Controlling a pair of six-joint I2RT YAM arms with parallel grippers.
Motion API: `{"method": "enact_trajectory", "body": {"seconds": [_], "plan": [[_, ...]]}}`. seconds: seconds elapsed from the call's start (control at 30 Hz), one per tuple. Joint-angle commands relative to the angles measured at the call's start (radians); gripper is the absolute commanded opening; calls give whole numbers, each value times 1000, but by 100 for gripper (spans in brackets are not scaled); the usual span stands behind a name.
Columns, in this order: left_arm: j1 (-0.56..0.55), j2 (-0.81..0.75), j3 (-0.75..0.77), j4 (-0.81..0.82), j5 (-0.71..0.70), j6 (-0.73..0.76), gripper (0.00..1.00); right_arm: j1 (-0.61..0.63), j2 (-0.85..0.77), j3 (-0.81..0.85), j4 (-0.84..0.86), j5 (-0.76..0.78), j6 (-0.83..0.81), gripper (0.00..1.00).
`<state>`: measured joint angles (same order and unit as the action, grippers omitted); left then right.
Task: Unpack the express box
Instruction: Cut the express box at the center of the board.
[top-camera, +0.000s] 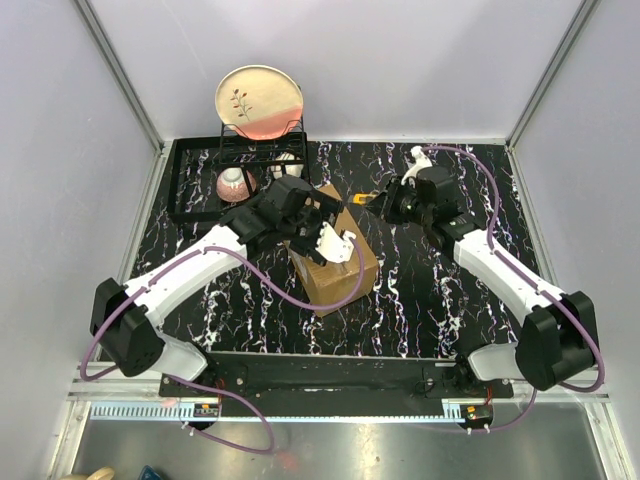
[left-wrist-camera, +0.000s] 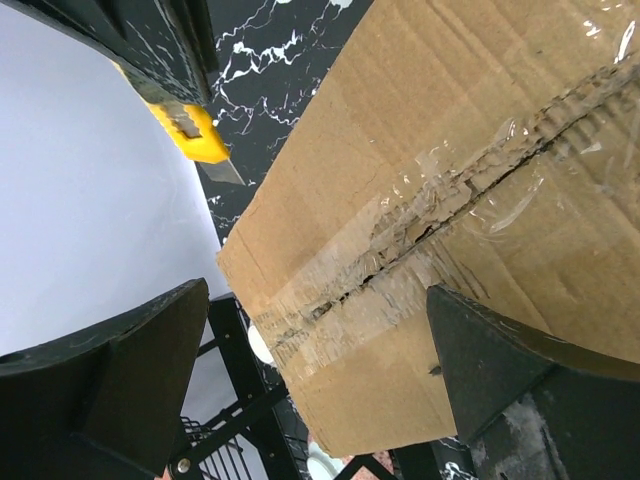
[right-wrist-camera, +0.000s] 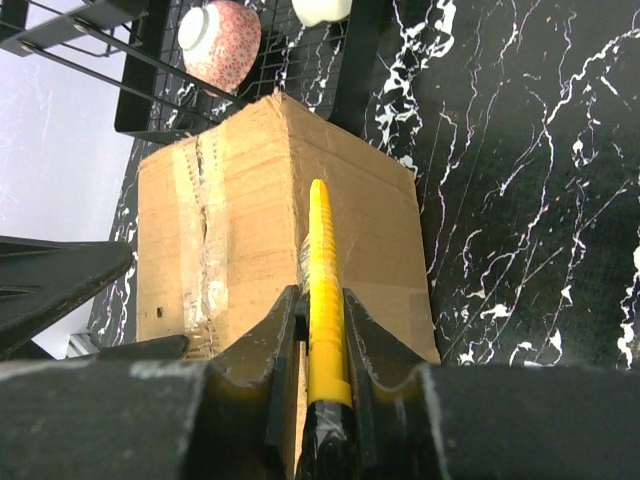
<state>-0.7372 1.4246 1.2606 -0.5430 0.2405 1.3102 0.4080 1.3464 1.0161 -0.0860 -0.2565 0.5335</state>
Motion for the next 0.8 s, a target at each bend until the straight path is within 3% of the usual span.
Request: {"method": "enact_trajectory", "body": {"seconds": [0.0, 0.53, 0.77], "plan": [[-4, 31, 17, 43, 56, 60, 99, 11, 14, -10, 63, -30, 8, 0], [-18, 19, -170, 120, 80, 234, 99, 14, 17, -56, 192, -141, 48, 0], [-37, 31, -211, 195, 76, 210, 99, 31, 26, -59, 242, -201, 80, 0]]}}
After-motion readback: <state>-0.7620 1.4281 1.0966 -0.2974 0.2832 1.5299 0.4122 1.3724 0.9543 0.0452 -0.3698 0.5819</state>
